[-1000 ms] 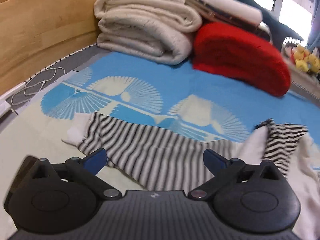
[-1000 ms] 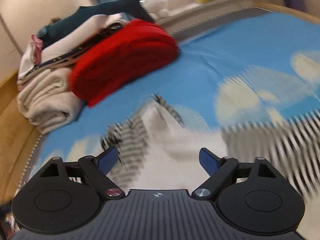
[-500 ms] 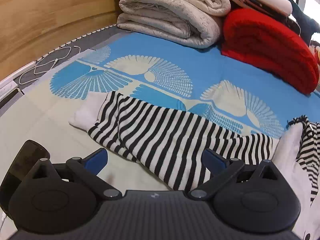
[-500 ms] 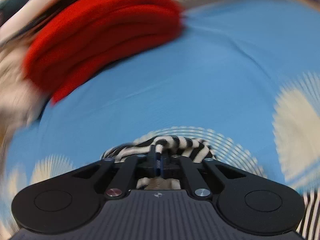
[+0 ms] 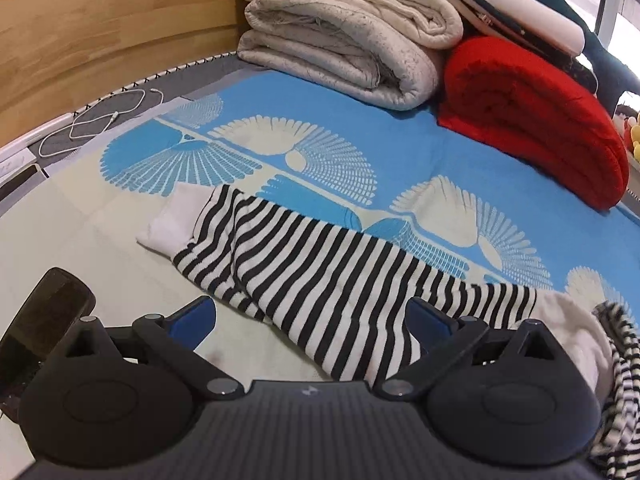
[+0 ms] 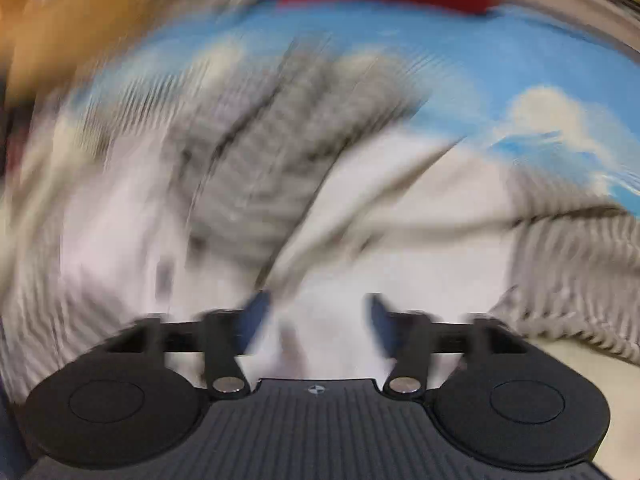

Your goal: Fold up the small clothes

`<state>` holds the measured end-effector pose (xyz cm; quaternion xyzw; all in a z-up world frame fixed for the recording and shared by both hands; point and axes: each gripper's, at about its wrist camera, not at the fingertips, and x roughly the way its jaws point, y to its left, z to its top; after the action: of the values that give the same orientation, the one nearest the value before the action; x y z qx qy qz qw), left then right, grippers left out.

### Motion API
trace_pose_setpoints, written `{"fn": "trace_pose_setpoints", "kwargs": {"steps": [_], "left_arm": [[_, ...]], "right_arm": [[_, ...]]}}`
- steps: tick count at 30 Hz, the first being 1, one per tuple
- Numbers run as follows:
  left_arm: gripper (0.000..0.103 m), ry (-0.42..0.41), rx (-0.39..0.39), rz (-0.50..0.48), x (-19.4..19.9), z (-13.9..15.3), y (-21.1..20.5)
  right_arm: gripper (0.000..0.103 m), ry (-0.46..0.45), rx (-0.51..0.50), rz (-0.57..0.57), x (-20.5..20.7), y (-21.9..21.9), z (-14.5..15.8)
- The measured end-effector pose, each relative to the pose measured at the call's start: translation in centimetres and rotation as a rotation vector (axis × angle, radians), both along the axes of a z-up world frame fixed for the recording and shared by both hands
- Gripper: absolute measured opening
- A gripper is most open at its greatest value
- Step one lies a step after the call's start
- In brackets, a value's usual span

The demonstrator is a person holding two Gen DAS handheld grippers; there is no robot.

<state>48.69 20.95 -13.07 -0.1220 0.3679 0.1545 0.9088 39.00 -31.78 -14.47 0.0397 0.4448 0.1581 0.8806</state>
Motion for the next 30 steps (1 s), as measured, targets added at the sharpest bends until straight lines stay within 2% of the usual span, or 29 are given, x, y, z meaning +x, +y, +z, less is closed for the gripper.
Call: {"fn": "trace_pose_setpoints", "kwargs": {"steps": [2,4,5,8,10,12,13,14,15,16,17,19,20,23,26,30], "left_arm": [[0.102,0.009,-0.008,0.007,0.1,-0.3,0.1],[0.102,0.023,-0.022,0.013,0.4,-0.6,0.2],[0.102,0.028,-0.025,0.013,0.5,-0.8,0.2],[0.102,0.036,-0.021,-0.001,0.8,-1.0,0.0],[0.102,0.036,-0.010,-0.016,0.9,-1.1,-0.2],[0.102,0.041,-0.007,-0.029,1.1,-1.3,-0.5],[0.102,0.046,-0.011,-0.040,1.2,-1.4,-0.7],[0.102,0.049,-0.012,-0.050,1.3,-1.5,-0.8],[0.102,0.052,-0.011,-0.061,1.4,-1.6,-0.9],[0.102,0.053,-0.007,-0.071,1.3,-1.6,-1.1],[0.102,0.052,-0.006,-0.077,1.3,-1.5,-1.2],[0.102,0.032,-0.016,-0.082,1.0,-1.1,-1.2],[0.102,0.022,-0.024,-0.081,0.9,-0.9,-1.2],[0.102,0.003,-0.033,-0.086,0.7,-0.3,-1.4],[0.102,0.002,-0.012,-0.105,0.7,-0.2,-2.1],[0.102,0.011,0.016,-0.132,0.6,-0.5,-3.1]], "right_arm": [[0.078,-0.035,0.106,-0.124,2.6,-1.5,2.0],[0.084,-0.047,0.134,-0.183,6.9,-1.3,3.2],[0.086,-0.057,0.116,-0.182,9.0,-0.4,3.3],[0.086,0.015,0.089,-0.156,16.3,3.4,3.0],[0.086,0.009,0.072,-0.129,19.5,6.8,2.3],[0.085,0.021,-0.008,-0.087,21.9,9.5,0.4],[0.075,0.034,-0.073,-0.077,23.3,10.8,-0.8],[0.051,0.042,-0.126,-0.066,24.3,11.8,-1.7],[0.012,0.030,-0.176,-0.042,24.6,12.4,-2.5],[0.006,0.020,-0.249,-0.043,24.8,13.0,-2.9],[0.006,-0.042,-0.282,-0.060,24.0,12.6,-2.0],[0.006,-0.180,-0.287,-0.060,21.8,11.5,0.7],[0.006,-0.209,-0.278,-0.050,20.4,10.8,2.3],[0.006,-0.140,-0.185,0.086,14.9,8.9,6.0],[0.006,-0.072,-0.247,0.283,8.1,10.1,6.4],[0.006,0.006,-0.306,0.501,3.1,12.3,5.5]]}}
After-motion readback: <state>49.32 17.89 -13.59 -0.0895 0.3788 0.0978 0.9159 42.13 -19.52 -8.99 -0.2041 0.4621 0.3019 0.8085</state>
